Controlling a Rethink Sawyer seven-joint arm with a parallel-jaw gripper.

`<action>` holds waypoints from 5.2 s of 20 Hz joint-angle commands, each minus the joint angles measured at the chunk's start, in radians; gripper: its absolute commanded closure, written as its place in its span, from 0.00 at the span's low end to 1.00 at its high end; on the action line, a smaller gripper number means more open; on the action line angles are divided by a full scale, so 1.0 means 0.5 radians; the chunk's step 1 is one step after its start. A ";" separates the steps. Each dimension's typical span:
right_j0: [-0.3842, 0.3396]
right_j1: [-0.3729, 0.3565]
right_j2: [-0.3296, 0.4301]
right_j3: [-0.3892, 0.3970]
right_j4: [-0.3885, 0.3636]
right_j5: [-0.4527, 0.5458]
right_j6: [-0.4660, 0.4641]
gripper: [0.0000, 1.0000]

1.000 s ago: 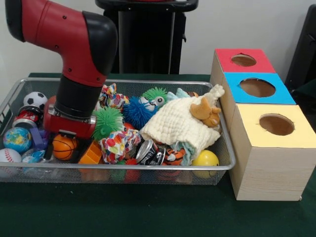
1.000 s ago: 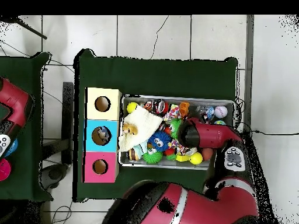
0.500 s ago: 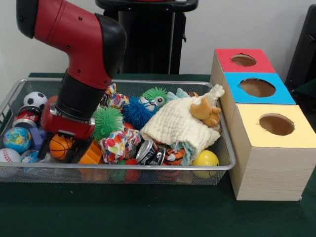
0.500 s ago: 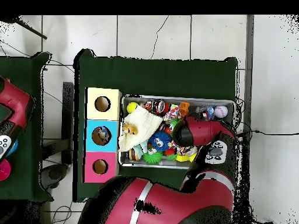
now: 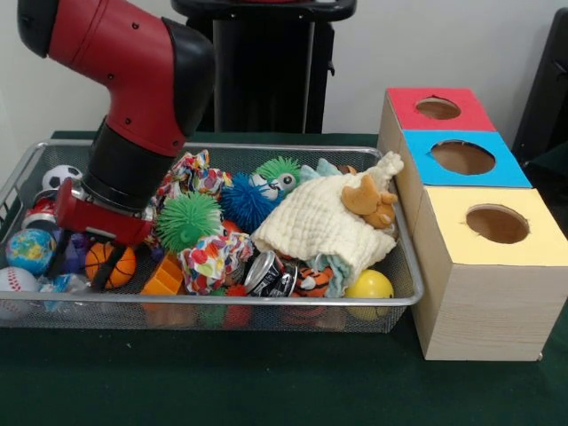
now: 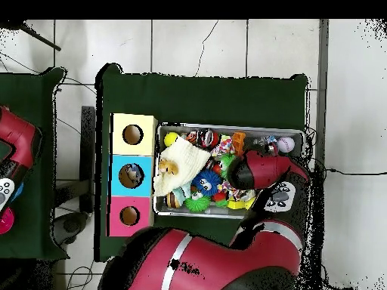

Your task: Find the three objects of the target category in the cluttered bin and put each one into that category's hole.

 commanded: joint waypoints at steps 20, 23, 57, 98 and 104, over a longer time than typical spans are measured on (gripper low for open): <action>-0.832 -0.288 1.121 0.467 0.113 0.047 0.257 0.00; -0.859 -0.248 1.151 0.453 0.073 -0.019 0.239 0.00; -0.964 0.000 1.210 0.299 -0.022 0.059 0.080 0.00; -0.993 0.050 1.271 0.222 -0.041 0.241 -0.018 0.00; -0.985 0.038 1.266 0.230 -0.024 0.274 -0.008 0.00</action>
